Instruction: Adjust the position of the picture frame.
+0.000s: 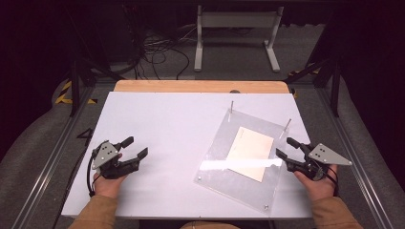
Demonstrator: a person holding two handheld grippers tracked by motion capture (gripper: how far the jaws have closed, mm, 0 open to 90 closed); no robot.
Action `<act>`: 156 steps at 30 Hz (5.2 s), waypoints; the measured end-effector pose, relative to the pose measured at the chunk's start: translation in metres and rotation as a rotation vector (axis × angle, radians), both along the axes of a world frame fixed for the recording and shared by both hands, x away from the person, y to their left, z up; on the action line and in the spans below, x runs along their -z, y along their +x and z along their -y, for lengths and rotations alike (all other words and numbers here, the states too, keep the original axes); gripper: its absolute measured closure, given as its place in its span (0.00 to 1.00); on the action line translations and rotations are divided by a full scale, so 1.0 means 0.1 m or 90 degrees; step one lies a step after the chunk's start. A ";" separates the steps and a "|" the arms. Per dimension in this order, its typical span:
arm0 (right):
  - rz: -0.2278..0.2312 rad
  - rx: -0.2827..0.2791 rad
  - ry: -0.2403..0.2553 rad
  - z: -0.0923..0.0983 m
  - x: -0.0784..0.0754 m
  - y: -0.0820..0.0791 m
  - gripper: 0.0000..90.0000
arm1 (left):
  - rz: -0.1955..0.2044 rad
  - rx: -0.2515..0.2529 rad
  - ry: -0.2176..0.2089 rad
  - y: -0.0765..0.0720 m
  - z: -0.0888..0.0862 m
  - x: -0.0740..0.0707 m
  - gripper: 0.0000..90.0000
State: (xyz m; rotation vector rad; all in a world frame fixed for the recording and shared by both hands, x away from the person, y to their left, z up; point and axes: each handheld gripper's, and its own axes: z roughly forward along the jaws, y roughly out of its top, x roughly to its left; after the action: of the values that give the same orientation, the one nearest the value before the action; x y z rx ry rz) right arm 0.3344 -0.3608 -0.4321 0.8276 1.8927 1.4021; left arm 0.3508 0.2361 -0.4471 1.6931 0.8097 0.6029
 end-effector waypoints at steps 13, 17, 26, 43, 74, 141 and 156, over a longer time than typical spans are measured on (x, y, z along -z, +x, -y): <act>0.000 0.018 -0.015 0.05 -0.02 0.02 0.52 | -0.004 0.000 0.016 -0.01 0.07 -0.03 0.33; -0.016 0.030 -0.011 0.08 -0.01 0.08 0.58 | -0.007 0.003 0.023 0.00 0.09 -0.04 0.33; -0.073 0.098 -0.016 0.25 -0.09 0.23 0.68 | -0.025 0.003 0.014 0.01 0.10 -0.04 0.33; -0.137 0.141 -0.031 0.32 -0.10 0.80 0.67 | -0.036 -0.002 0.017 0.04 0.08 -0.02 0.33; -0.190 0.164 -0.076 0.33 0.01 1.19 0.94 | -0.055 -0.007 0.015 0.05 0.08 0.02 0.33; -0.143 -0.084 -0.113 -0.99 0.07 2.08 0.94 | -0.097 0.060 0.072 -0.01 0.30 0.11 0.36; -0.148 -0.137 -0.097 -1.03 0.11 1.87 0.94 | -0.095 0.071 0.086 -0.01 0.37 0.12 0.36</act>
State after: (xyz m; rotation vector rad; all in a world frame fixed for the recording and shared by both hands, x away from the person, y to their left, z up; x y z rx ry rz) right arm 0.5211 -0.2574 -0.4428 0.7574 2.2931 1.3098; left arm 0.3500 0.1989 -0.4588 1.9112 0.7873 0.4681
